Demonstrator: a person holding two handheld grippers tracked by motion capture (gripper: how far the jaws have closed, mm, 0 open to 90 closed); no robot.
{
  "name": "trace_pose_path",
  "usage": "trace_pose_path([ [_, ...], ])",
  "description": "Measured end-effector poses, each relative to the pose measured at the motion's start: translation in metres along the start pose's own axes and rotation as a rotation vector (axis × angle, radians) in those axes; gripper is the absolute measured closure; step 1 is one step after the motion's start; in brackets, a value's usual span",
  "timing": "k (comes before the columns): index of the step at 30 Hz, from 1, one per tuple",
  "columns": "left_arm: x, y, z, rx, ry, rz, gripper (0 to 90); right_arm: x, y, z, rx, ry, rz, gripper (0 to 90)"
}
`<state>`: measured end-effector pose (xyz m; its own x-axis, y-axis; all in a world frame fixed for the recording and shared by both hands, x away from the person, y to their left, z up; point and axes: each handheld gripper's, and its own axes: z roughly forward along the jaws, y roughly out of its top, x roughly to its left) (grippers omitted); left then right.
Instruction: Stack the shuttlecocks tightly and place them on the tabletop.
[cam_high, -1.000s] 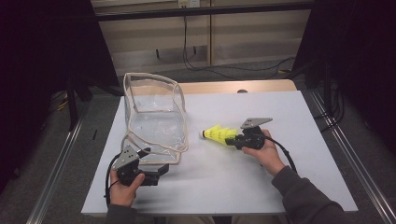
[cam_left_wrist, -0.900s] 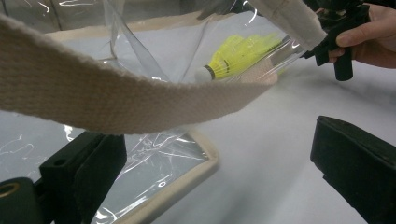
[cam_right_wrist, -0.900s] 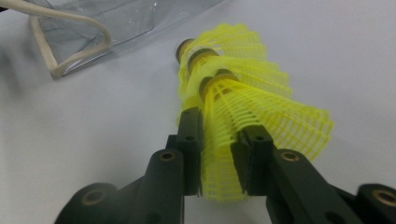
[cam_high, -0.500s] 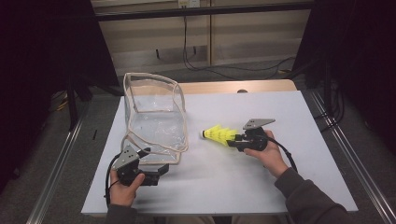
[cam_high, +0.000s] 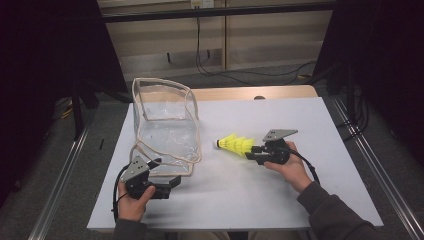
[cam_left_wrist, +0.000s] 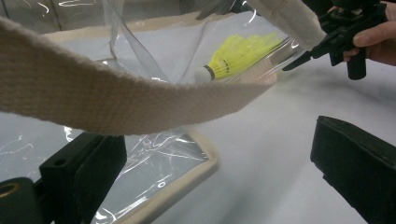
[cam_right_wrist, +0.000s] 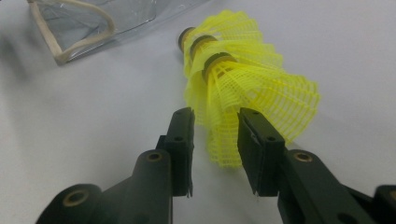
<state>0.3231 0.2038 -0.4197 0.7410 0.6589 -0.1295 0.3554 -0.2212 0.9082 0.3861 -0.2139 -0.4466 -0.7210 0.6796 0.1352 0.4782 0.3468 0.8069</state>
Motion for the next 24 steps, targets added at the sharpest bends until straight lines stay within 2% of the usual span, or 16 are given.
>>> trace_pose_path([
  [7,-0.001,0.0,0.001,-0.002,-0.001,-0.002,3.6,0.003,0.0,-0.002,-0.013,0.016,-0.007,82.1],
  [9,-0.001,0.0,0.001,-0.005,0.001,-0.002,3.6,0.005,0.001,-0.002,-0.02,0.026,-0.005,83.8],
  [16,0.0,0.0,0.001,-0.002,-0.002,-0.001,3.6,0.01,0.002,0.0,-0.021,0.041,-0.011,83.9],
  [24,-0.001,0.0,0.0,-0.003,0.002,-0.002,3.6,0.014,0.0,0.005,-0.009,0.047,-0.006,79.9],
])
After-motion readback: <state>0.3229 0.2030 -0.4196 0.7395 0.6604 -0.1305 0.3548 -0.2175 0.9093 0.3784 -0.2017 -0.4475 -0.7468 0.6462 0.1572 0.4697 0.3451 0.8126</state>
